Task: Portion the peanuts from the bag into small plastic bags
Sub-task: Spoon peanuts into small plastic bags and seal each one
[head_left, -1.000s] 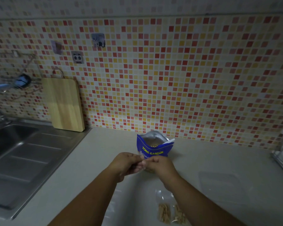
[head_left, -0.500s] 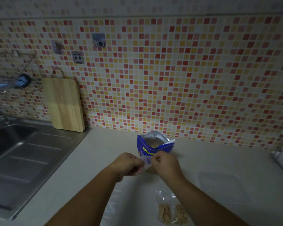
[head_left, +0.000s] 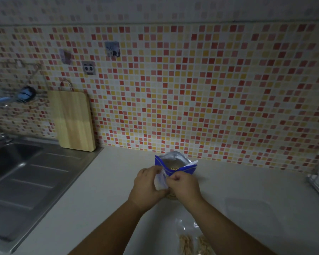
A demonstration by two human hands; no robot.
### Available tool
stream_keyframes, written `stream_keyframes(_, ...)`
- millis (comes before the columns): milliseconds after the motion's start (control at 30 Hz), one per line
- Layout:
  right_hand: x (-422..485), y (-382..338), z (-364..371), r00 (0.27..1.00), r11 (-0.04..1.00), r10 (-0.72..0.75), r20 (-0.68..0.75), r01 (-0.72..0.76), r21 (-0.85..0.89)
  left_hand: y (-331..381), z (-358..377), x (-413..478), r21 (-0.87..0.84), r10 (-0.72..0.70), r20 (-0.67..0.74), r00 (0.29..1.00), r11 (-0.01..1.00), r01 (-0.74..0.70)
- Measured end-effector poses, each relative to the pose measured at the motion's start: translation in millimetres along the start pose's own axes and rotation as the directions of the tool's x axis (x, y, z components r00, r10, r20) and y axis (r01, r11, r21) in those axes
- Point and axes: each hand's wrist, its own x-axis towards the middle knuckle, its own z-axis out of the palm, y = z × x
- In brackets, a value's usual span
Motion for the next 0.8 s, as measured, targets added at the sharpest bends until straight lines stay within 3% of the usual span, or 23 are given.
stream_keyframes(300, 2.9, -8.9, -11.0, 0.999, 0.999, -0.032, -0.011, 0.032, -0.013, -10.0, 1.5, 8.5, -0.054, -0.018, -0.049, 0.999, 0.998, 0.016)
stream_keyframes(400, 8.8, -10.1, -19.6, 0.983, 0.992, -0.123, -0.138, 0.117, -0.053, -10.0, -1.9, 12.8, -0.104, -0.037, -0.064, 0.997, 0.994, 0.030)
stream_keyframes(500, 29.9, -2.7, -39.6, 0.929, 0.934, -0.209, -0.306, 0.096, -0.344, -9.5, -10.8, 22.8, -0.182, -0.050, -0.089, 0.995, 0.983, 0.033)
stream_keyframes(567, 45.9, 2.4, -53.3, 0.975, 0.872, -0.075, -0.208, -0.037, -0.489, -10.1, -16.3, 32.5, -0.226, -0.076, -0.096, 0.993, 0.973, 0.052)
stream_keyframes(633, 58.4, 1.5, -58.6, 0.992, 0.857, 0.075, -0.105, -0.118, -0.502, -10.5, -19.7, 44.0, -0.233, -0.097, -0.088, 0.991, 0.970, 0.074)
stream_keyframes(800, 70.2, -13.6, -58.2, 0.993, 0.748, 0.120, -0.022, -0.105, -0.656, -3.4, -21.3, 71.1, -0.229, -0.163, 0.025, 0.986, 0.959, 0.165)
